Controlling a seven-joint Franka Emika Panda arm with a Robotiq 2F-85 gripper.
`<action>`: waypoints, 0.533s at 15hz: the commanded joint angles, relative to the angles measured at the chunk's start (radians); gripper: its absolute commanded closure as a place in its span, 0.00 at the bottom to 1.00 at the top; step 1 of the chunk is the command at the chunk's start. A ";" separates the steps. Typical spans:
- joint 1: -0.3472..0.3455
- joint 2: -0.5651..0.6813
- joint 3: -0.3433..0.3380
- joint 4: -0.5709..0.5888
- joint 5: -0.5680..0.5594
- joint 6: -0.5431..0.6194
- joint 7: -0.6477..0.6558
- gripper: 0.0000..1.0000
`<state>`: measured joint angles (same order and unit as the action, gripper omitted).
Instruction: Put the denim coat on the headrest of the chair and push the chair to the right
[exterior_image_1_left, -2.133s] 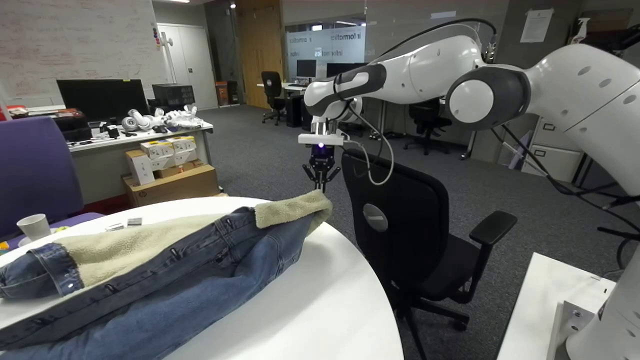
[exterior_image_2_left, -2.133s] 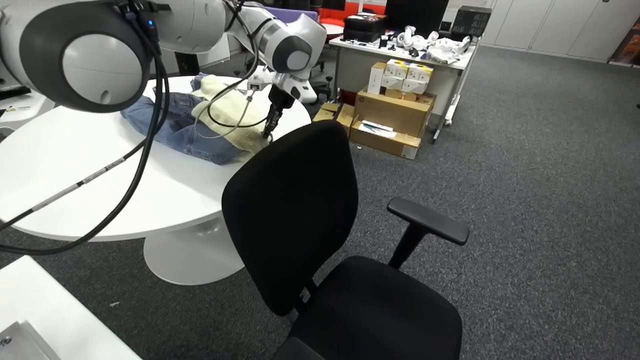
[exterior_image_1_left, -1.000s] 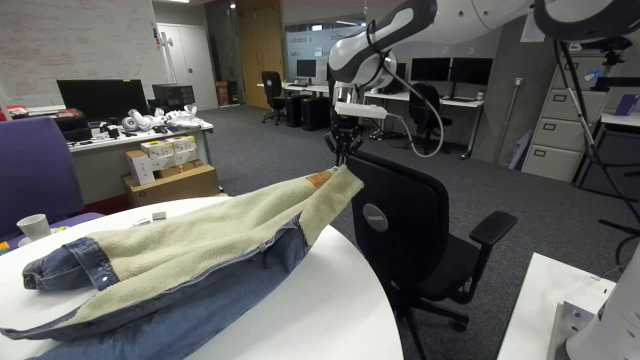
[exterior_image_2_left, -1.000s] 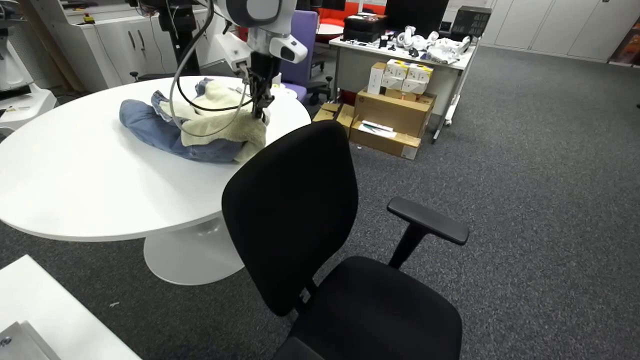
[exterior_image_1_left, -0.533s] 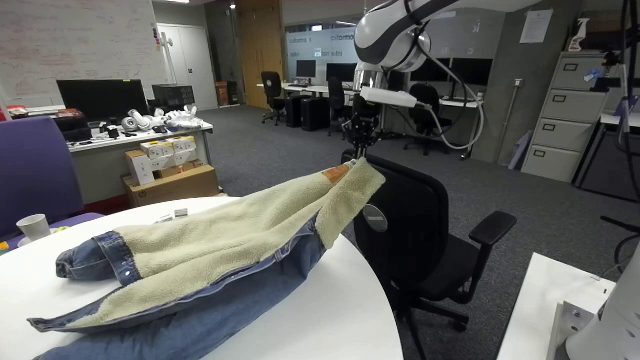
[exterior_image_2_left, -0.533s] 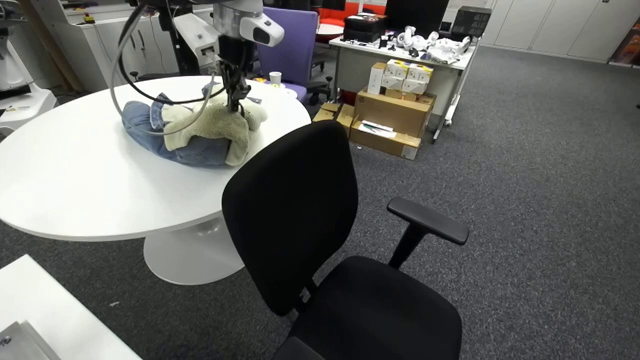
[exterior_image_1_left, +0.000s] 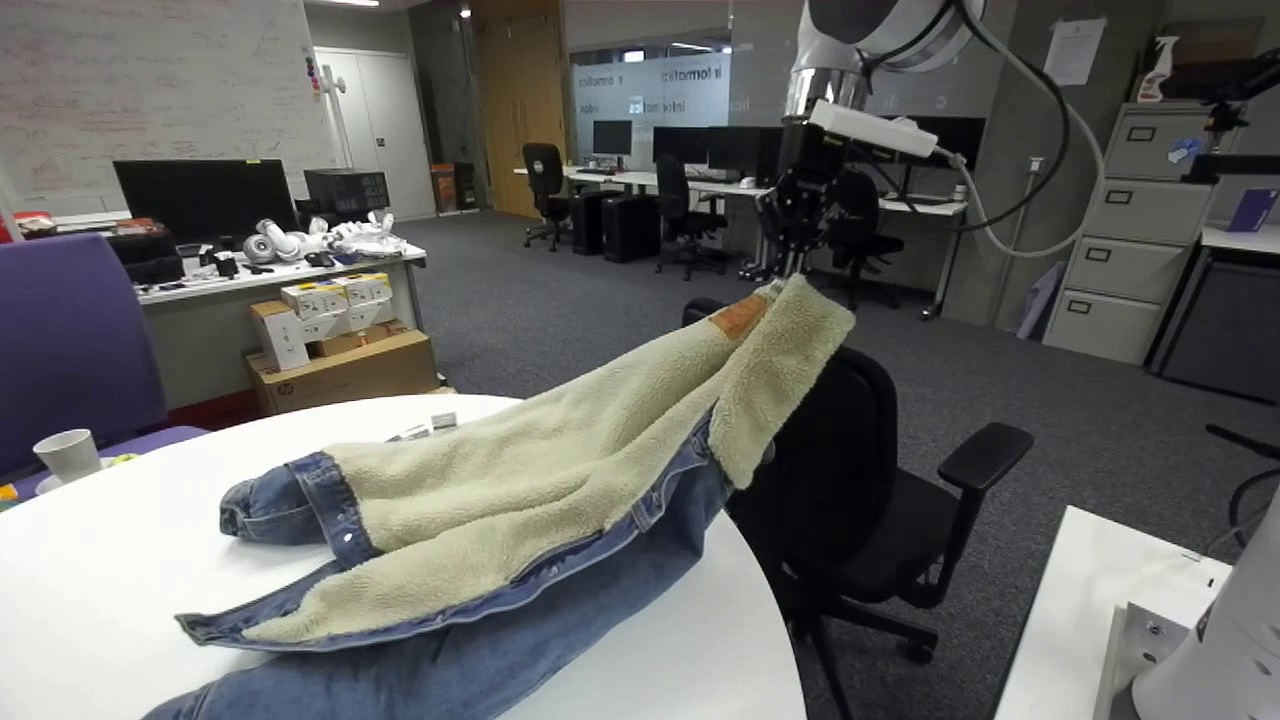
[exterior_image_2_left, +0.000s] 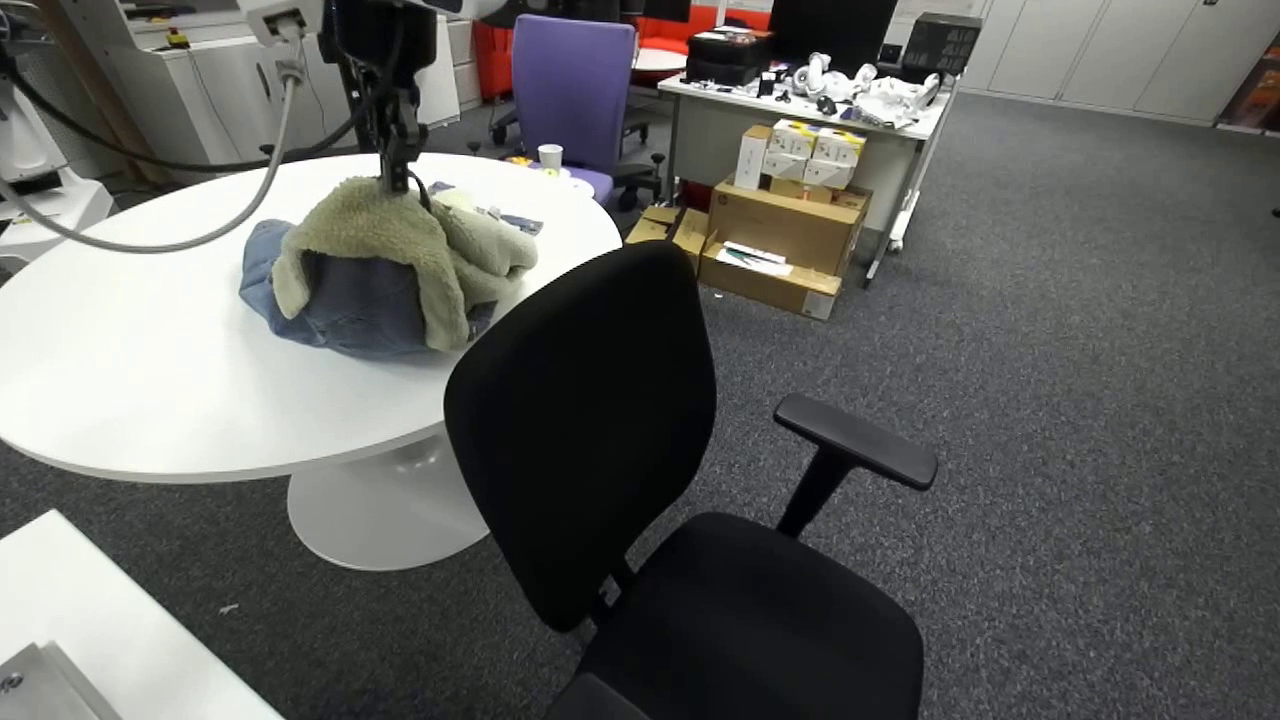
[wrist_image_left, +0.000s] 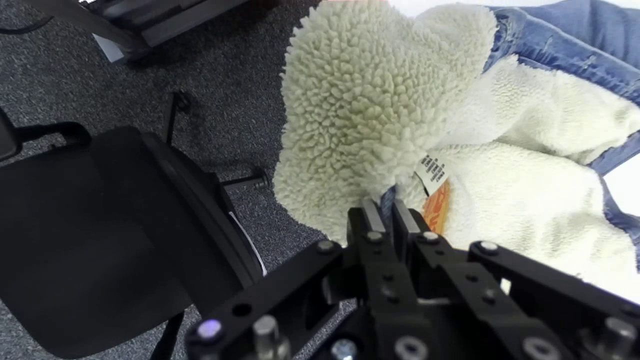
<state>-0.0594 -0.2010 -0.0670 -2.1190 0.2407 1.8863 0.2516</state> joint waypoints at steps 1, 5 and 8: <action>-0.017 -0.124 -0.006 -0.003 -0.008 -0.089 -0.001 0.98; -0.014 -0.145 0.008 0.035 -0.002 -0.095 0.016 0.98; -0.012 -0.150 0.014 0.067 0.004 -0.106 0.027 0.98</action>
<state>-0.0665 -0.3284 -0.0600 -2.1096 0.2413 1.8280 0.2576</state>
